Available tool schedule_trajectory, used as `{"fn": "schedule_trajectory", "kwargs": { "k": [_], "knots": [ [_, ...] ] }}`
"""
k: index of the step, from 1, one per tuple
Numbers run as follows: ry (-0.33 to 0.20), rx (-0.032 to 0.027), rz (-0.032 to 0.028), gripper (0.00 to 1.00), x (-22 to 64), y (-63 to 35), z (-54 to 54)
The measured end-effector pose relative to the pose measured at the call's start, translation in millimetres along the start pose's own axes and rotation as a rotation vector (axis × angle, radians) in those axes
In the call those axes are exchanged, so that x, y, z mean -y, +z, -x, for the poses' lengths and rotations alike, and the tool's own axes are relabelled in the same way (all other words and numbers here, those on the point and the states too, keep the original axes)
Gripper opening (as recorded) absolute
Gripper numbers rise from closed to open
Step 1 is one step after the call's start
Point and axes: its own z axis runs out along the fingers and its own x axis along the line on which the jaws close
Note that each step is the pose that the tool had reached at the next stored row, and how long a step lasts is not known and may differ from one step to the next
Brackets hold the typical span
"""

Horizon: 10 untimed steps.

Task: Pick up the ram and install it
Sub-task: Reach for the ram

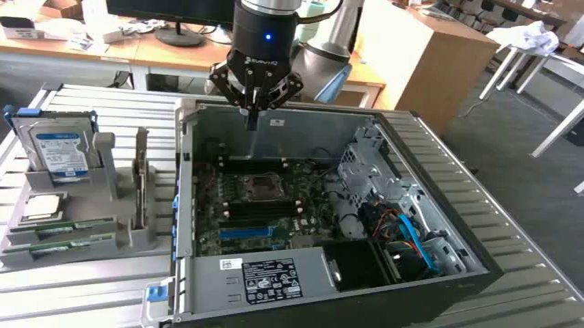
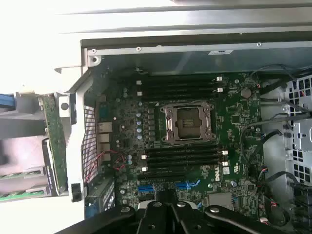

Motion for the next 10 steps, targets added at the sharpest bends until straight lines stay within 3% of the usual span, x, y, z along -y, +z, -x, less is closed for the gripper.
{"fn": "schedule_trajectory", "kwargs": {
  "k": [10],
  "knots": [
    [0.0,0.0,0.0,0.1,0.2,-0.1,-1.9]
  ]
}}
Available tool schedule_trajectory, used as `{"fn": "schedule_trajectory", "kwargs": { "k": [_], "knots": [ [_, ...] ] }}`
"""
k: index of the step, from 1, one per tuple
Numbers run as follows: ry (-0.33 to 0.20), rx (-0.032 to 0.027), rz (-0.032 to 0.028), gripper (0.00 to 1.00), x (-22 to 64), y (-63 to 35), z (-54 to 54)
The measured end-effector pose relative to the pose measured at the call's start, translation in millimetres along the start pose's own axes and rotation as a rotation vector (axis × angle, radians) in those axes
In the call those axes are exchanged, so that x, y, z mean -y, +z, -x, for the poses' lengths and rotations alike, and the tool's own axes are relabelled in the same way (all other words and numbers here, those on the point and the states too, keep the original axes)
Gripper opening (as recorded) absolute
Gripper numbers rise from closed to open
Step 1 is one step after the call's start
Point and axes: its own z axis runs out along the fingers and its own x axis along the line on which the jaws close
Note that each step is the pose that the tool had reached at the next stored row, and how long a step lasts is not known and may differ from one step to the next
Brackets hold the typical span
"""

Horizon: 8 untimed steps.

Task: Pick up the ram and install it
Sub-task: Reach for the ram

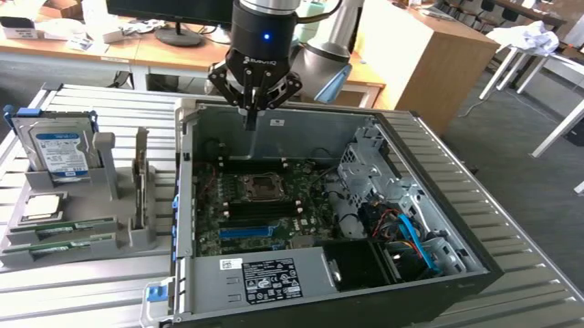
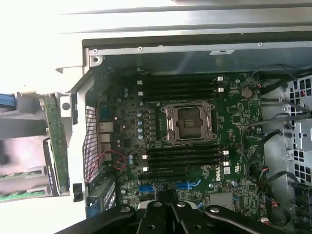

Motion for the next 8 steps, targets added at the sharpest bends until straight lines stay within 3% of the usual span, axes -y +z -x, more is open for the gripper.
{"fn": "schedule_trajectory", "kwargs": {
  "k": [8],
  "knots": [
    [0.0,0.0007,0.0001,0.1,0.6,-0.2,-7.5]
  ]
}}
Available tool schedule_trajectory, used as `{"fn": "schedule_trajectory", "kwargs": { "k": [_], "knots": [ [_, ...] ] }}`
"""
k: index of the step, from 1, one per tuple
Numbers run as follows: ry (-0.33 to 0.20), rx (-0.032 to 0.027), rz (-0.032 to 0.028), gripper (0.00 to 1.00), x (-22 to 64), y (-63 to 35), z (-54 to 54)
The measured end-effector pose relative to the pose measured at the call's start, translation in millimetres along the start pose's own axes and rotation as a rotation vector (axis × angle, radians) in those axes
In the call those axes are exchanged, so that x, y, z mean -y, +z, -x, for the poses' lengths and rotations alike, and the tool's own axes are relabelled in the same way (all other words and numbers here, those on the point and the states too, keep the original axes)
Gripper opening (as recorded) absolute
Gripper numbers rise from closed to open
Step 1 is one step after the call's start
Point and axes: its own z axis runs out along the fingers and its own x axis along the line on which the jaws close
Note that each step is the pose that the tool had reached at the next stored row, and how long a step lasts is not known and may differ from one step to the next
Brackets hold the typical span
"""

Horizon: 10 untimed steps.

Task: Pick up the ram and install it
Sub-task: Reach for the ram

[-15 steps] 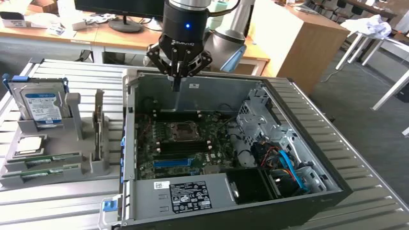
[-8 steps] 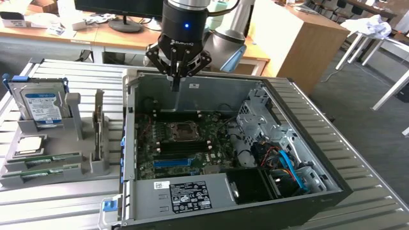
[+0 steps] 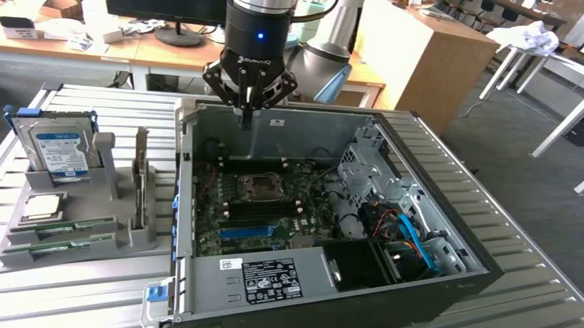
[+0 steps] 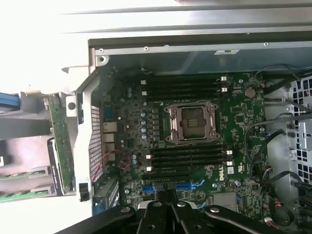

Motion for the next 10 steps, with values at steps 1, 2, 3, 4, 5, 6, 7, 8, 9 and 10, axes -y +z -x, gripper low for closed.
{"fn": "schedule_trajectory", "kwargs": {
  "k": [1,2,3,4,5,6,7,8,9,10],
  "knots": [
    [0.0,0.0002,0.0,0.1,0.1,-0.1,-1.1],
    [0.0,0.0003,0.0,0.1,0.2,-0.1,-2.2],
    [0.0,0.0004,-0.0001,0.1,0.3,-0.1,-3.5],
    [0.0,0.0006,0.0,0.1,0.3,-0.1,-4.7],
    [0.0,0.0008,0.0001,0.1,0.4,-0.2,-6.0],
    [0.0,0.001,0.0001,0.1,0.6,-0.2,-7.5],
    [0.0,0.0011,0.0001,0.1,0.7,-0.3,-9.1],
    [0.0,0.0013,0.0001,0.1,0.8,-0.3,-10.7],
    [0.0,0.0016,0.0001,0.1,0.9,-0.4,-12.4],
    [0.0,0.0018,0.0002,0.1,1.0,-0.4,-14.2]
  ]
}}
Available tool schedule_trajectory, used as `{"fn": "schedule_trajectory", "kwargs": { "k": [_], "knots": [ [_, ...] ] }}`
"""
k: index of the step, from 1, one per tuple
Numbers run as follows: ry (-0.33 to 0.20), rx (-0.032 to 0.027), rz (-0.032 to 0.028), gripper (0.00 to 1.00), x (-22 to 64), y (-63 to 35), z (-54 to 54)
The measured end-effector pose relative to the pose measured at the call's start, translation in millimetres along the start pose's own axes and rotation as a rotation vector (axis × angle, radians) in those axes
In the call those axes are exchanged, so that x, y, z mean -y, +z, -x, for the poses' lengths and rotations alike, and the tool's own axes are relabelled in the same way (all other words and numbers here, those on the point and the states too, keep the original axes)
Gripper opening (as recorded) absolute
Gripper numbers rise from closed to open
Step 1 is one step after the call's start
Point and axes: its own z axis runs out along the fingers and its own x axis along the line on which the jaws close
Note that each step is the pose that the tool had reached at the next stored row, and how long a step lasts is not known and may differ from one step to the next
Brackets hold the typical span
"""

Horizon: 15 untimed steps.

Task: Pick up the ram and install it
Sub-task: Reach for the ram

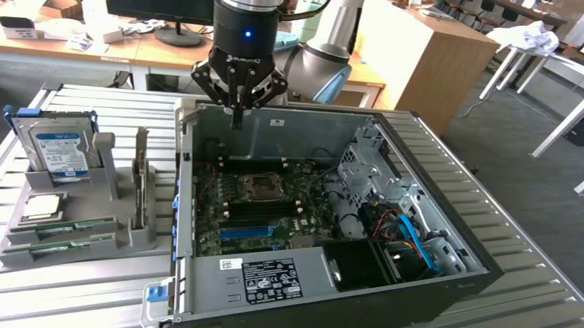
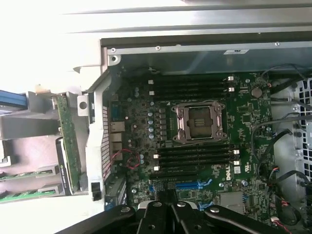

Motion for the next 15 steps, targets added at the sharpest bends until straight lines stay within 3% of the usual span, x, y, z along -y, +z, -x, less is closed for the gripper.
{"fn": "schedule_trajectory", "kwargs": {
  "k": [15],
  "knots": [
    [0.0,0.0018,0.0001,0.1,1.3,-0.5,-17.3]
  ]
}}
